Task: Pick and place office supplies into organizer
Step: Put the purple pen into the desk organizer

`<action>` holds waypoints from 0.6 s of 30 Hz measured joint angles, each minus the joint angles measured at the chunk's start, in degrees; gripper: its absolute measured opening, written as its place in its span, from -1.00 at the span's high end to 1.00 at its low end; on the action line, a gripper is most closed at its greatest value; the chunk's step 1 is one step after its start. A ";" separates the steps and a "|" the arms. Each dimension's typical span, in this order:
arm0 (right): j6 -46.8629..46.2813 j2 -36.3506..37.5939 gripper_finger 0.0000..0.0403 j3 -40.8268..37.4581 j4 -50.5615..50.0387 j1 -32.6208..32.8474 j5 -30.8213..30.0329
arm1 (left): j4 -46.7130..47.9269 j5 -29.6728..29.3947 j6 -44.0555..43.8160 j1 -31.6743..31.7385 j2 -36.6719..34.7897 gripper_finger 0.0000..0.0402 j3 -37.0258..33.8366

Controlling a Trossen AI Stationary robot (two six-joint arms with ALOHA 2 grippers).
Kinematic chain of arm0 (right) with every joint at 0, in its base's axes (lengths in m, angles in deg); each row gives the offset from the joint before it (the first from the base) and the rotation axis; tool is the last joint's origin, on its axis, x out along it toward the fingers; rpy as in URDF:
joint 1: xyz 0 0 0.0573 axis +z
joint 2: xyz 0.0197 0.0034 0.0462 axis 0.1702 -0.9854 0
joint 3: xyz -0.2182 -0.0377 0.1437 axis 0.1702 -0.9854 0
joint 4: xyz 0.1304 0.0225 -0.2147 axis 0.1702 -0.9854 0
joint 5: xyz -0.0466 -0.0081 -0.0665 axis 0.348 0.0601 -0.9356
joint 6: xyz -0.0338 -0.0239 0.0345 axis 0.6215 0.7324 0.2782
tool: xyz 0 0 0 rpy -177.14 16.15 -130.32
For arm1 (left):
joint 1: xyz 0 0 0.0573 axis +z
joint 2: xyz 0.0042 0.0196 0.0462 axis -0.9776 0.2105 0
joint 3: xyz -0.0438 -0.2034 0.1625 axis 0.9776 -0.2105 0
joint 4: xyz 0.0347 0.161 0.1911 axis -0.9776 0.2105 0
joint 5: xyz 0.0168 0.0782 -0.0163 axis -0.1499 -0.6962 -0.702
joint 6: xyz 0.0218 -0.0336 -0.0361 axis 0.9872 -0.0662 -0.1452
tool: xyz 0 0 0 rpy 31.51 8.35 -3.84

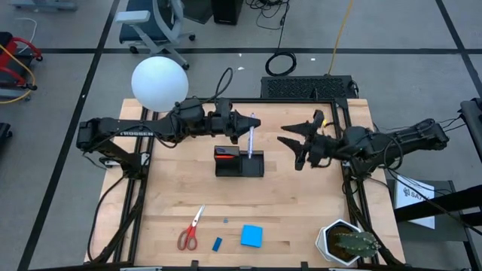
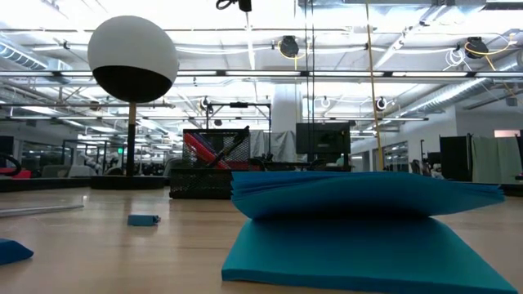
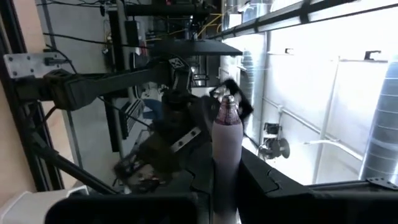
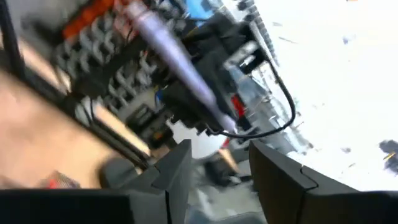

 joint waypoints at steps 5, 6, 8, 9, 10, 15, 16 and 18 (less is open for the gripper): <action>13.86 -4.10 0.25 0.15 4.58 3.76 -4.12 | 1.30 -0.01 -0.79 -0.44 0.00 0.83 0.00; 16.48 -5.01 0.25 0.15 6.15 4.30 -4.37 | 1.91 -0.01 -0.81 -0.42 0.00 0.83 0.00; 20.86 -6.93 0.25 0.15 10.11 5.08 -4.39 | 2.17 -0.03 -0.79 -0.42 0.00 0.83 0.00; 22.33 -7.96 0.25 0.15 12.24 5.34 -4.37 | 2.04 -0.03 -0.79 -0.39 0.00 0.83 0.00; 23.67 -8.95 0.25 0.15 14.38 5.45 -4.38 | 1.98 -0.03 -0.79 -0.40 0.00 0.83 0.00; 29.02 -13.11 0.23 0.17 20.65 5.50 -4.37 | 2.12 -0.03 -0.78 -0.45 0.00 0.83 0.00; 29.30 -13.78 0.23 0.17 21.36 5.50 -4.32 | 2.10 -0.06 -0.77 -0.57 0.00 0.83 0.00; 29.28 -14.72 0.23 0.17 22.20 5.50 -4.15 | 2.27 -0.21 -0.77 -0.83 0.00 0.83 0.00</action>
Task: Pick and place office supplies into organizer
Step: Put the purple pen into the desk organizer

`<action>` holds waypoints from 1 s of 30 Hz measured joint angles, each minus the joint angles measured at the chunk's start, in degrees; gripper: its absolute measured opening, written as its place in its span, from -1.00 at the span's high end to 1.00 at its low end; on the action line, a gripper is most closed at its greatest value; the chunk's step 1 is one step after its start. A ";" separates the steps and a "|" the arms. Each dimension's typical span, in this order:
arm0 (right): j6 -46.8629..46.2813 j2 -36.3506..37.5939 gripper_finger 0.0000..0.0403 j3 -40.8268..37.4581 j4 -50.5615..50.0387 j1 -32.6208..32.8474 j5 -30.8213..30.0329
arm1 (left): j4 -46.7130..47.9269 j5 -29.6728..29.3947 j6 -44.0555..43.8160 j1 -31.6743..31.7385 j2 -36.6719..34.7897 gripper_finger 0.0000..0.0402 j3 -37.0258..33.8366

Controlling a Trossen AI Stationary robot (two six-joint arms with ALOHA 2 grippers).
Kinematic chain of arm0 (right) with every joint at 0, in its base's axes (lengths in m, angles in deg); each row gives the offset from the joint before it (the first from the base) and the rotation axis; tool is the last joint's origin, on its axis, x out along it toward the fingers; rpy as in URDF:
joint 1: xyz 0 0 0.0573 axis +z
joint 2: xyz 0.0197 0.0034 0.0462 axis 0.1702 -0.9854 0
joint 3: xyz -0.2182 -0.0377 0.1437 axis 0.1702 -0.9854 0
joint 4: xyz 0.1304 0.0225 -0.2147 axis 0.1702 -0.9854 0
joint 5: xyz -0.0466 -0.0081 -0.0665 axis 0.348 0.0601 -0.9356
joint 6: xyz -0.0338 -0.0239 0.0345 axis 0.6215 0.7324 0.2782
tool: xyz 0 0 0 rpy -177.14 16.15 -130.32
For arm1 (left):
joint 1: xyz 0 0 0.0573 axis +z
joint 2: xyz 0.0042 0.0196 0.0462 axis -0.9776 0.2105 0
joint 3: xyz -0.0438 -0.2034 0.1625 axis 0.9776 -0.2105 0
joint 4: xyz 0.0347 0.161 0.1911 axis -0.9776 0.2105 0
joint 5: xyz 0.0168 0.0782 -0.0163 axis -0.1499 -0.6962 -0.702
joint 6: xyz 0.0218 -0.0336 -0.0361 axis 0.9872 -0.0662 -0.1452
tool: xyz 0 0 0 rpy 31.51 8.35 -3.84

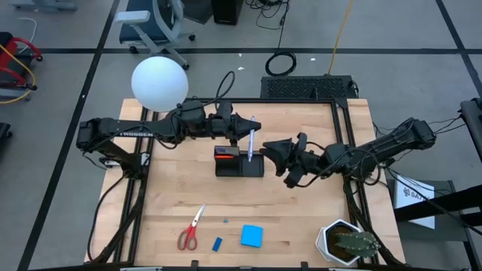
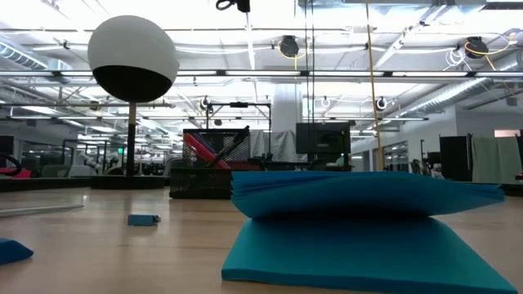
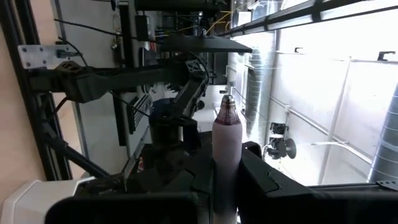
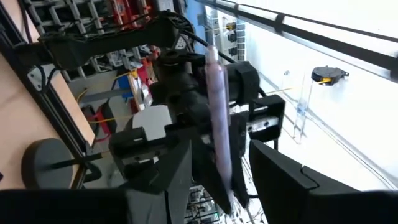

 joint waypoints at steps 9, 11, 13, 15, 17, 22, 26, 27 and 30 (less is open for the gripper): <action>-0.78 -0.79 0.25 0.00 1.01 0.70 0.31 | -0.01 -1.46 -0.27 -2.01 2.87 0.83 -0.06; -1.12 -0.76 0.25 0.00 1.11 0.66 0.27 | -2.60 -1.93 -0.96 -2.46 4.80 0.83 -0.04; -0.97 -0.66 0.25 0.00 1.06 0.70 0.26 | -5.53 -1.87 -2.30 -2.66 5.85 0.83 0.00; -1.12 -0.66 0.25 0.06 1.51 0.68 1.29 | -8.44 -1.86 -3.74 -2.88 7.53 0.83 0.35; -1.16 -0.63 0.26 0.09 1.42 0.82 1.69 | -9.43 -1.94 -4.56 -3.21 8.67 0.83 0.79; -1.73 -0.71 0.26 0.09 0.77 1.79 -0.33 | -9.17 -0.72 -3.18 -3.07 10.82 0.83 2.88; -2.04 -0.58 0.28 0.15 1.62 3.80 -5.38 | -8.22 -0.22 -0.06 -2.45 10.62 0.83 4.66; -2.13 -0.55 0.29 0.14 1.73 4.32 -6.07 | -7.33 0.08 0.46 -2.25 10.54 0.83 5.00; -2.00 0.13 0.29 0.09 1.96 5.57 -6.63 | -6.88 0.70 0.74 -1.51 10.45 0.83 5.68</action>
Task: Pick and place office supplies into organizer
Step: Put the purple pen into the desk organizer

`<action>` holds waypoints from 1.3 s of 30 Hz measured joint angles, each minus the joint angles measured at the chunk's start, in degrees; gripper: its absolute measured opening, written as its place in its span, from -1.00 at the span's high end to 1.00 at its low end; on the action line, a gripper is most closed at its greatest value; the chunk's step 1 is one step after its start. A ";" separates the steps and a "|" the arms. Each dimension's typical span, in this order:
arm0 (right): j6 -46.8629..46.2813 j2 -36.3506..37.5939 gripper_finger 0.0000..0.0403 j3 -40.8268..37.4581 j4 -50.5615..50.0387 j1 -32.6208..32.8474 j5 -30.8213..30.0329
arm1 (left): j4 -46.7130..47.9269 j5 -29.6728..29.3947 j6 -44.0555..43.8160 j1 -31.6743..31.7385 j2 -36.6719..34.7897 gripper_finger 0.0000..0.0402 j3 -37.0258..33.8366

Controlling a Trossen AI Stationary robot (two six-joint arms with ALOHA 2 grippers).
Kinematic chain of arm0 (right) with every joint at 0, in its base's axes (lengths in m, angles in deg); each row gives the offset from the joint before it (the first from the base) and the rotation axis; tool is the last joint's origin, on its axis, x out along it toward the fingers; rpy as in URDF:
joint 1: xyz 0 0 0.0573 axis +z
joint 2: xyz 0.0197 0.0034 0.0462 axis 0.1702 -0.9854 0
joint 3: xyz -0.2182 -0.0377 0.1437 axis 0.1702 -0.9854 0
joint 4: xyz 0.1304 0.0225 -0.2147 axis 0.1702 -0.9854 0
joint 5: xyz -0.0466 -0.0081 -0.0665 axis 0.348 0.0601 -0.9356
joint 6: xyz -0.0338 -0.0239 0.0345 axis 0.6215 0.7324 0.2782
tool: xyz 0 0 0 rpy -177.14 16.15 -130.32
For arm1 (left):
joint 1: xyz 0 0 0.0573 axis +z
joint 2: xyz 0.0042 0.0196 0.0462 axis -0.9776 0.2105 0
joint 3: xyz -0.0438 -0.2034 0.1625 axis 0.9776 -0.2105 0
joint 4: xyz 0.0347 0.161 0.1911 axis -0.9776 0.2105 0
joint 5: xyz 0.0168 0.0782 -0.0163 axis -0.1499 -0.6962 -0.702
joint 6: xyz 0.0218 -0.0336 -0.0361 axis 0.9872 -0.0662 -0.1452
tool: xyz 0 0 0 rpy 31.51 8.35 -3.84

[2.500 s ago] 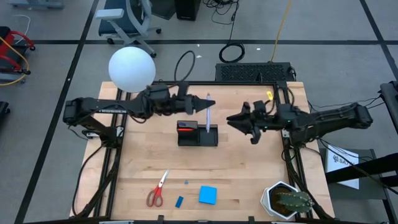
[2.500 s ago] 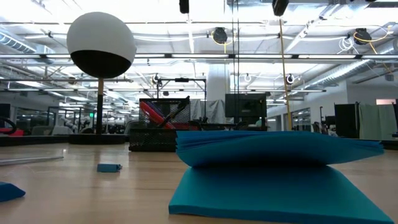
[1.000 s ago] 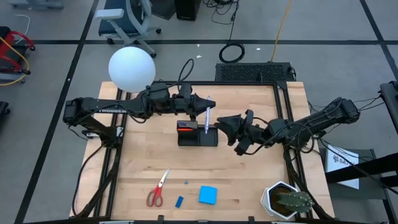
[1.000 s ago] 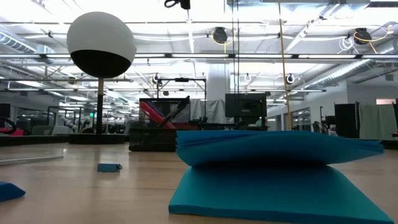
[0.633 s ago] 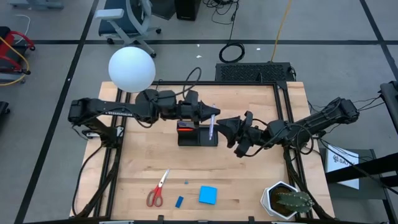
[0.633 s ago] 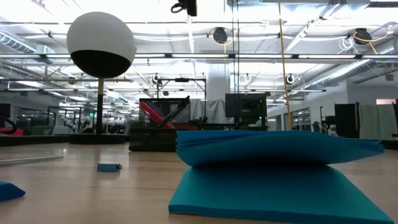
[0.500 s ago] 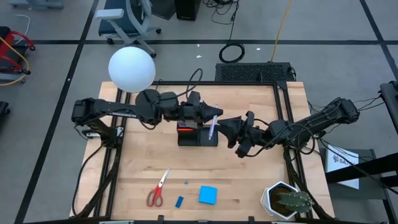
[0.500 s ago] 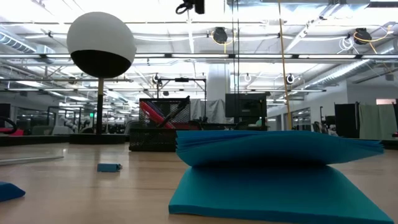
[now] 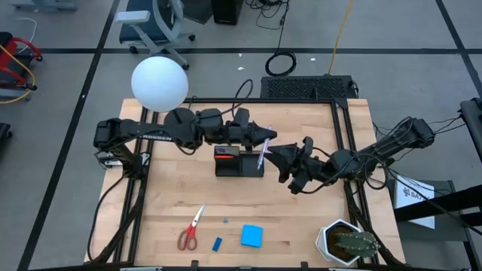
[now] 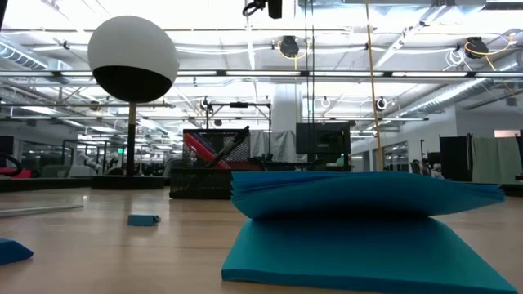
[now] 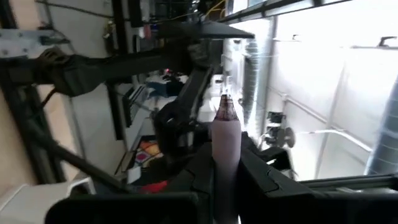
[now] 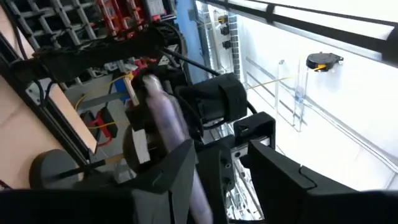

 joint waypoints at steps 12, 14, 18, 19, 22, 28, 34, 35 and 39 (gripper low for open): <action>1.44 1.24 0.29 -0.13 -4.51 2.24 -5.28 | 0.54 -0.75 -1.96 -0.49 -0.22 0.83 0.19; 1.67 1.31 0.29 -0.13 -4.66 2.18 -5.31 | 0.77 -0.99 -2.05 -0.90 -0.19 0.83 0.15; 2.27 1.29 0.29 -0.13 -4.88 2.17 -5.22 | 0.84 -2.44 -2.03 -1.42 -0.19 0.83 0.15; 2.29 1.29 0.29 -0.13 -4.88 2.17 -5.20 | 1.04 -2.74 -2.03 -1.38 -0.19 0.83 0.13; 2.32 1.06 0.29 -0.13 -4.96 2.17 -5.13 | 1.32 -3.16 -2.03 -1.42 -0.19 0.83 0.11; 1.79 1.05 0.29 -0.13 -5.22 1.76 -2.01 | 2.12 -3.70 -2.03 -1.42 -0.17 0.83 0.06; 0.82 0.48 0.29 -0.13 -6.00 0.04 0.96 | 2.14 -3.72 -2.03 -1.45 -0.17 0.83 0.06; 0.81 0.22 0.29 -0.13 -5.84 -0.35 1.30 | 2.10 -3.72 -2.03 -1.46 -0.17 0.83 0.06; 0.78 -1.17 0.29 -0.12 -5.62 -1.93 3.44 | 2.15 -3.69 -1.84 -1.46 -0.17 0.83 0.04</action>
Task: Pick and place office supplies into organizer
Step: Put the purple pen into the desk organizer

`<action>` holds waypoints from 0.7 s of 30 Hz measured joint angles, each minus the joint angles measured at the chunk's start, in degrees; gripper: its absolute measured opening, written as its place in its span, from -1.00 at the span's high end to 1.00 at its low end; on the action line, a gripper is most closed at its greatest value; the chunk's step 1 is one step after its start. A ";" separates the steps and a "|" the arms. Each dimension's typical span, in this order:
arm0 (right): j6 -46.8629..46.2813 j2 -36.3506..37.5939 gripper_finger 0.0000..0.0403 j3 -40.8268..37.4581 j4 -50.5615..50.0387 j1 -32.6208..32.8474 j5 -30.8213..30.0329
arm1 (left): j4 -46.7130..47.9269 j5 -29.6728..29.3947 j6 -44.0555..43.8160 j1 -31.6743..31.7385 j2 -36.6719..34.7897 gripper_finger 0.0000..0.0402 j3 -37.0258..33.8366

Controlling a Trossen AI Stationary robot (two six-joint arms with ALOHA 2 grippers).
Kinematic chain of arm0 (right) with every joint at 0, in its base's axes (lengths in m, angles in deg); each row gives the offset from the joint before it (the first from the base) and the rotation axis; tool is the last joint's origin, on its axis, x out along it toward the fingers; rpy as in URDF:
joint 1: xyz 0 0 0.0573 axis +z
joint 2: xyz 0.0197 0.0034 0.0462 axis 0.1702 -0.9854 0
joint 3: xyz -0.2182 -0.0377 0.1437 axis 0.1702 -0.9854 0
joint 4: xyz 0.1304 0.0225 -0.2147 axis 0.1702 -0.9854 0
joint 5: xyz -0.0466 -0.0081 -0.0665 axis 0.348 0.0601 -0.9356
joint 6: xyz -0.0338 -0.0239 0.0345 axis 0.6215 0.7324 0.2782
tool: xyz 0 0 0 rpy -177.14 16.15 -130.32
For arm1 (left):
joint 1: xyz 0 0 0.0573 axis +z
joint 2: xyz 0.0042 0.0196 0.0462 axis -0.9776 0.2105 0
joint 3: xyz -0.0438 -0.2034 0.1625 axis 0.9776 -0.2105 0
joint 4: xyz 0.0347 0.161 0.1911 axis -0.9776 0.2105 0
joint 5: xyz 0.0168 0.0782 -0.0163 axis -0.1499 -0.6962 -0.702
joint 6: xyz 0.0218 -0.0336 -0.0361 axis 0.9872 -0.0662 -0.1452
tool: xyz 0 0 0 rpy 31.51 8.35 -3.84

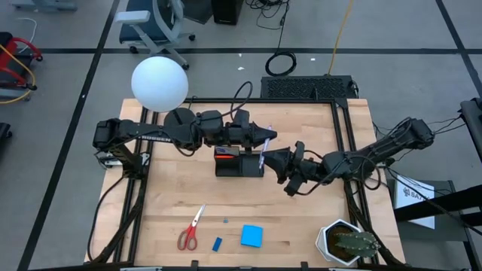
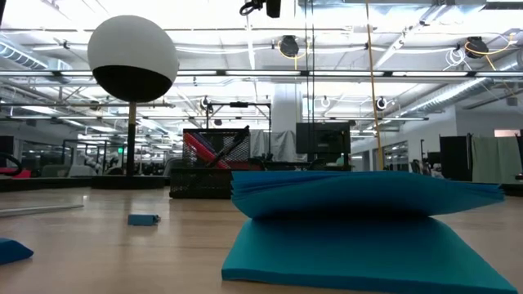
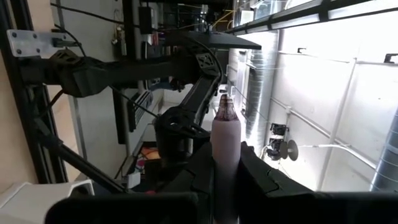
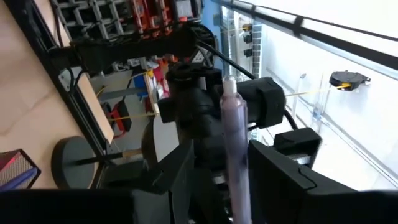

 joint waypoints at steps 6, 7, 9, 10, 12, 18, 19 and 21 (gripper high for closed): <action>-0.42 -1.38 0.29 0.03 2.51 -1.38 0.65 | 0.04 -0.02 0.21 -0.23 0.00 0.83 -0.04; -0.82 -1.37 0.29 0.07 2.45 -1.63 0.87 | 0.18 -0.03 0.19 -0.31 0.00 0.83 -0.04; -1.41 -1.38 0.29 0.31 2.38 -2.04 1.99 | 0.98 0.00 0.13 -0.39 0.00 0.83 -0.04; -1.44 -1.43 0.29 0.47 2.17 -2.18 2.07 | 1.24 0.00 0.12 -0.49 0.00 0.83 -0.04; -1.37 -1.59 0.30 0.99 2.17 -2.59 2.08 | 1.40 0.00 0.12 -0.68 0.00 0.83 -0.04; -1.28 -3.76 0.58 2.74 1.83 -3.59 2.01 | 1.47 0.00 0.52 -0.66 0.00 0.83 -0.04; -1.30 -4.17 0.65 3.06 1.95 -3.58 2.06 | 1.55 -0.02 0.69 -0.63 0.00 0.83 -0.04; -1.72 -5.05 0.82 3.91 2.19 -3.52 2.11 | 1.46 0.00 0.93 -0.44 0.00 0.83 -0.04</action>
